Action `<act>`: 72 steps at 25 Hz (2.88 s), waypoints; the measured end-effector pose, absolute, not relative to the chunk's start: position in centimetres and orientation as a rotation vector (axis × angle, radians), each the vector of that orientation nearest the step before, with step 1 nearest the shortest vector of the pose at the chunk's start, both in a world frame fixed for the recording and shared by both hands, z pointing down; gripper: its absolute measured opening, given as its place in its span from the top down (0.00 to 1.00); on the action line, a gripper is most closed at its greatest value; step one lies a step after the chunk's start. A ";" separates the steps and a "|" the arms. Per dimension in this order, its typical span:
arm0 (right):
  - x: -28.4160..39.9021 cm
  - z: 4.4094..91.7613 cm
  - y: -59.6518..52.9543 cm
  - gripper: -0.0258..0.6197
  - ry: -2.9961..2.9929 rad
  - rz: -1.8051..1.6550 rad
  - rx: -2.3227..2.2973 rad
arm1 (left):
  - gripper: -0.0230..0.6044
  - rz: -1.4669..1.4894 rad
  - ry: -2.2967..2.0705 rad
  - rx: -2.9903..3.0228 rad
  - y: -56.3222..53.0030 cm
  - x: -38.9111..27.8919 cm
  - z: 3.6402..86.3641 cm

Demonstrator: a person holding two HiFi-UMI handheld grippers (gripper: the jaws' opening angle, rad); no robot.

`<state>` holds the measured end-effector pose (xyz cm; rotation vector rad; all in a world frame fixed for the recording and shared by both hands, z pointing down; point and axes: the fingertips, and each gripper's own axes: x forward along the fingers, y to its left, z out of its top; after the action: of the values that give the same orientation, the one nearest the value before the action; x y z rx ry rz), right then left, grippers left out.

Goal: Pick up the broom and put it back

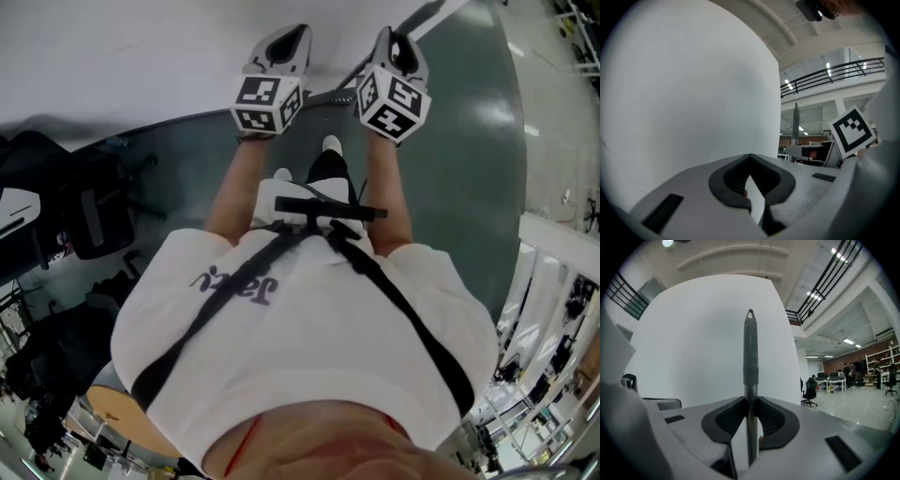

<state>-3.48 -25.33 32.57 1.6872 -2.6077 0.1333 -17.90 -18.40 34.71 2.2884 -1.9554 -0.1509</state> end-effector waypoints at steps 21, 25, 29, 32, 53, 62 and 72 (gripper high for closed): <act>9.7 46.4 -30.9 0.82 -2.293 0.326 1.799 | 0.95 0.055 -1.589 2.436 -26.3 -4.6 47.5; 11.4 51.7 -31.6 0.82 -2.214 0.393 1.768 | 0.95 0.105 -1.584 2.406 -27.5 -3.1 51.4; 12.0 57.7 -32.2 0.82 -2.143 0.457 1.730 | 0.95 0.135 -1.583 2.375 -28.7 -3.0 54.9; 12.6 61.8 -32.7 0.82 -2.091 0.490 1.698 | 0.94 0.152 -1.580 2.347 -29.6 -2.9 56.9; 10.5 82.0 -33.9 0.82 -1.868 0.688 1.544 | 0.94 0.257 -1.543 2.192 -30.6 -3.6 68.4; 7.7 84.9 -37.3 0.82 -1.872 0.665 1.516 | 0.94 0.271 -1.557 2.148 -30.2 -4.5 69.8; 6.1 87.5 -42.8 0.81 -1.892 0.623 1.416 | 0.95 0.280 -1.569 2.103 -29.5 -5.2 70.9</act>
<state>6.10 -42.78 87.49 1.4159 -1.8920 0.6225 -5.16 -29.46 70.89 2.1032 -1.5688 0.2805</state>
